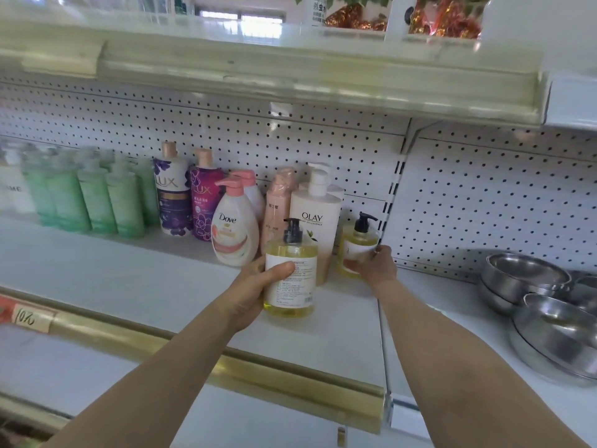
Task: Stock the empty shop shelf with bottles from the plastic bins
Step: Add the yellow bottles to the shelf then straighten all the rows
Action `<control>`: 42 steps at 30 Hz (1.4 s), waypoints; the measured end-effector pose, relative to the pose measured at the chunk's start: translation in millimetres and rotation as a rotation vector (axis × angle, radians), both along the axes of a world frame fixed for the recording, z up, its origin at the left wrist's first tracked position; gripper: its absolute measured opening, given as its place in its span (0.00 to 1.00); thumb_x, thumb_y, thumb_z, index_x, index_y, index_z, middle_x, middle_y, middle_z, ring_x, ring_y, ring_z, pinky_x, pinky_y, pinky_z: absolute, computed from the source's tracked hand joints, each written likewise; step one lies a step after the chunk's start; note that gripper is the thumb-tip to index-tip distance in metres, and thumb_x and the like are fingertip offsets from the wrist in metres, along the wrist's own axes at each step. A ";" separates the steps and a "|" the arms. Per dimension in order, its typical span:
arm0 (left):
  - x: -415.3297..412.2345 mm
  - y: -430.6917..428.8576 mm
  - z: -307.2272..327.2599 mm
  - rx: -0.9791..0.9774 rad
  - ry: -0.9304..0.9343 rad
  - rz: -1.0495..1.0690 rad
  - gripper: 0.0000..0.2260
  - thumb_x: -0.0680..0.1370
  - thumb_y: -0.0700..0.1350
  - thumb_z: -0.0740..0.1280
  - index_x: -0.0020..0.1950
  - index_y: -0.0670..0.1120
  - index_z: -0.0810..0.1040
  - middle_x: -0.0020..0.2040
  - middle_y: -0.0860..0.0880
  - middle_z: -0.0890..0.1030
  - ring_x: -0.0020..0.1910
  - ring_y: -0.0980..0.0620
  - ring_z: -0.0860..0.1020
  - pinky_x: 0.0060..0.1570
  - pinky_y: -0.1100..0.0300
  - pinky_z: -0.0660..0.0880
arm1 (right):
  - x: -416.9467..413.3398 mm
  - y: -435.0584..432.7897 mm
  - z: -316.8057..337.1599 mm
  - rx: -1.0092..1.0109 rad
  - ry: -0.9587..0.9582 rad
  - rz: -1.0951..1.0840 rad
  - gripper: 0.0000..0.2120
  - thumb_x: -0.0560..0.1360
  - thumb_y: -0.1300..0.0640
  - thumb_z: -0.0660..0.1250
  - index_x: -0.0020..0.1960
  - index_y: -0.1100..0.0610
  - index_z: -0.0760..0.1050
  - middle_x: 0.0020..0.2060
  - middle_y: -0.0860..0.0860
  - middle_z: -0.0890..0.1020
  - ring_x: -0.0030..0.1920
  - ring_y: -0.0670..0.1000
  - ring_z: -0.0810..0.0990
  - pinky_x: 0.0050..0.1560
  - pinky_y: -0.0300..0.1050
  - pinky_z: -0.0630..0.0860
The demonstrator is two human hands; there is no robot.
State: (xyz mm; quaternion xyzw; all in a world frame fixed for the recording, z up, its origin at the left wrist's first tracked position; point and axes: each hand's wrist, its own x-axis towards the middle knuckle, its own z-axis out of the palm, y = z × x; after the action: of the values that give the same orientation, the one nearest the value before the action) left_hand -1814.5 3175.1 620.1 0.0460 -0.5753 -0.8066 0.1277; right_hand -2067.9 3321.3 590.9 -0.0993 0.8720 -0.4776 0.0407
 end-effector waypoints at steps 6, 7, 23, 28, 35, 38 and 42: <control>-3.4 5.9 2.7 0.020 0.020 -0.014 0.29 0.69 0.51 0.75 0.67 0.42 0.76 0.62 0.41 0.81 0.62 0.42 0.80 0.55 0.52 0.80 | -2.7 2.0 1.4 0.030 -0.021 0.026 0.44 0.65 0.46 0.81 0.72 0.59 0.63 0.65 0.56 0.78 0.65 0.60 0.76 0.55 0.46 0.70; -4.3 7.2 3.6 0.022 0.022 -0.014 0.28 0.69 0.50 0.75 0.67 0.42 0.76 0.63 0.40 0.81 0.63 0.42 0.80 0.55 0.53 0.80 | -1.2 3.8 3.2 0.041 -0.035 0.034 0.44 0.66 0.45 0.81 0.73 0.60 0.63 0.65 0.57 0.77 0.65 0.60 0.76 0.56 0.46 0.70; -38.3 79.2 39.4 0.003 0.053 0.068 0.28 0.70 0.54 0.74 0.67 0.44 0.76 0.61 0.43 0.83 0.60 0.43 0.81 0.60 0.42 0.77 | 125.3 72.5 86.7 -0.565 -0.127 0.427 0.20 0.73 0.46 0.75 0.61 0.54 0.79 0.52 0.50 0.86 0.50 0.47 0.85 0.43 0.40 0.80; -47.5 90.5 53.9 0.140 0.001 0.077 0.22 0.80 0.57 0.64 0.68 0.45 0.76 0.62 0.43 0.82 0.61 0.44 0.81 0.57 0.45 0.79 | 123.7 82.8 96.7 -0.608 -0.078 0.292 0.18 0.72 0.53 0.77 0.59 0.55 0.77 0.49 0.49 0.86 0.48 0.49 0.85 0.46 0.41 0.82; -58.2 85.6 53.2 0.208 0.065 0.108 0.18 0.83 0.35 0.59 0.71 0.48 0.72 0.60 0.49 0.82 0.57 0.53 0.81 0.49 0.60 0.80 | 115.7 82.1 108.9 -0.605 -0.110 0.279 0.17 0.81 0.48 0.66 0.60 0.60 0.79 0.50 0.52 0.84 0.49 0.51 0.82 0.54 0.51 0.80; -59.7 81.4 47.1 0.222 0.089 0.159 0.20 0.79 0.35 0.67 0.70 0.48 0.73 0.60 0.44 0.82 0.56 0.49 0.82 0.50 0.58 0.80 | 117.0 83.0 111.5 -0.463 -0.077 0.415 0.22 0.75 0.47 0.74 0.65 0.56 0.79 0.55 0.51 0.85 0.56 0.51 0.84 0.59 0.50 0.80; -61.4 79.5 49.1 0.064 0.045 0.106 0.18 0.73 0.37 0.74 0.62 0.46 0.79 0.57 0.44 0.84 0.52 0.50 0.84 0.53 0.56 0.80 | 112.8 84.8 110.3 -0.361 -0.049 0.433 0.30 0.71 0.48 0.78 0.69 0.55 0.74 0.59 0.53 0.83 0.59 0.53 0.82 0.64 0.52 0.78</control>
State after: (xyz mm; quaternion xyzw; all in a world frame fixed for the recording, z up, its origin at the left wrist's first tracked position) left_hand -1875.8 3254.6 669.3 0.0624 -0.5428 -0.8177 0.1813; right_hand -1955.1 3406.1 701.2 -0.2771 0.7301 -0.6077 0.1445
